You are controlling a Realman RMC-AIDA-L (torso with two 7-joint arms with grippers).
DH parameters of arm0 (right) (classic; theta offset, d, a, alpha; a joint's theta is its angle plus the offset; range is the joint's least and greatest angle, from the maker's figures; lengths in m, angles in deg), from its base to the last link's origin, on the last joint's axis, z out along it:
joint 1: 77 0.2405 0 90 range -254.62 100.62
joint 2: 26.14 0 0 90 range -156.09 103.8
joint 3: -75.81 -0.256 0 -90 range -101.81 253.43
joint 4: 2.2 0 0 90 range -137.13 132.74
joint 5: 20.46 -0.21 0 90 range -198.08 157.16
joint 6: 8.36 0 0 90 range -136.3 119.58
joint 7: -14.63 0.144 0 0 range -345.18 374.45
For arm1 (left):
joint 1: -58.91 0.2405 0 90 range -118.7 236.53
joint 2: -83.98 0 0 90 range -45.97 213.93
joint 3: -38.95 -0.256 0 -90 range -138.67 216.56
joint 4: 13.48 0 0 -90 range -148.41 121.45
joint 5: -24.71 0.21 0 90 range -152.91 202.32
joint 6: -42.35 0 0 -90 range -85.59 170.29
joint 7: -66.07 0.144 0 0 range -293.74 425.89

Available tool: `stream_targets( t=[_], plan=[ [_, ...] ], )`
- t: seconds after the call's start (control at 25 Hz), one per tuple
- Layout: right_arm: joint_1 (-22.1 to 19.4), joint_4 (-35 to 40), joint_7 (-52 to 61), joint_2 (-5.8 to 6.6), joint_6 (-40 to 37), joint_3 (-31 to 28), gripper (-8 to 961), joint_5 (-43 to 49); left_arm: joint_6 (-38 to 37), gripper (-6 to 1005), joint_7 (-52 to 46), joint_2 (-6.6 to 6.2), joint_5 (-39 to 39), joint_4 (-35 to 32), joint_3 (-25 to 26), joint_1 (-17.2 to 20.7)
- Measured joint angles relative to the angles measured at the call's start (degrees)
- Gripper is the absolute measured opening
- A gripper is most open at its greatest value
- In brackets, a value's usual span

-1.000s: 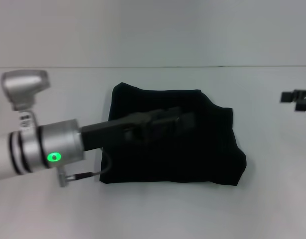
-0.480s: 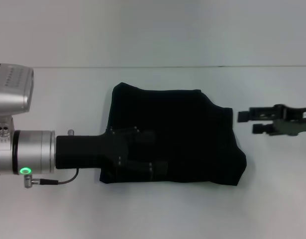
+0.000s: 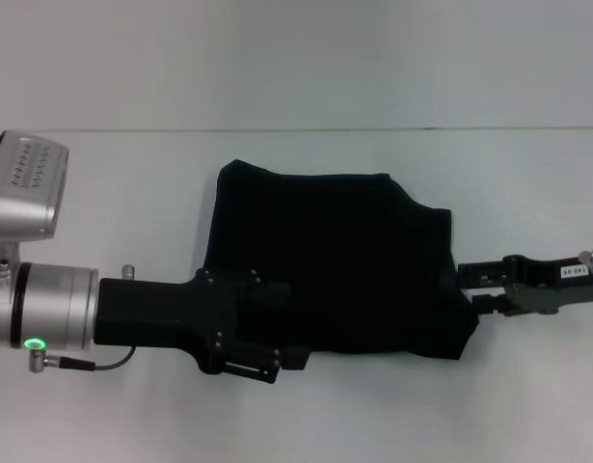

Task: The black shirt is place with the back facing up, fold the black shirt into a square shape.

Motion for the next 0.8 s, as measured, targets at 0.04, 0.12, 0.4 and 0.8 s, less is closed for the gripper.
stream_targets(
  t=[0.04, 0.12, 0.4, 0.8],
  plan=[
    [-0.1, -0.2, 0.0, -0.03, 0.0, 0.2, 871, 0.0, 0.2, 936, 0.0, 0.05, 0.0, 0.0, -0.1, 0.0],
    [-0.3, -0.5, 0.0, -0.19, 0.1, 0.4, 871, 0.3, 0.3, 937, 0.1, 0.1, 0.0, 0.2, -0.2, 0.0],
    [-0.1, -0.6, -0.3, -2.39, 2.5, 0.2, 871, 1.2, 1.1, 937, 0.1, 0.24, -0.1, 0.4, 0.0, 0.0],
    [1.0, -0.3, -0.3, -4.32, 4.0, 0.0, 737, 1.0, 3.6, 936, 0.2, 0.24, 0.1, 0.5, -0.6, -0.4]
  ],
)
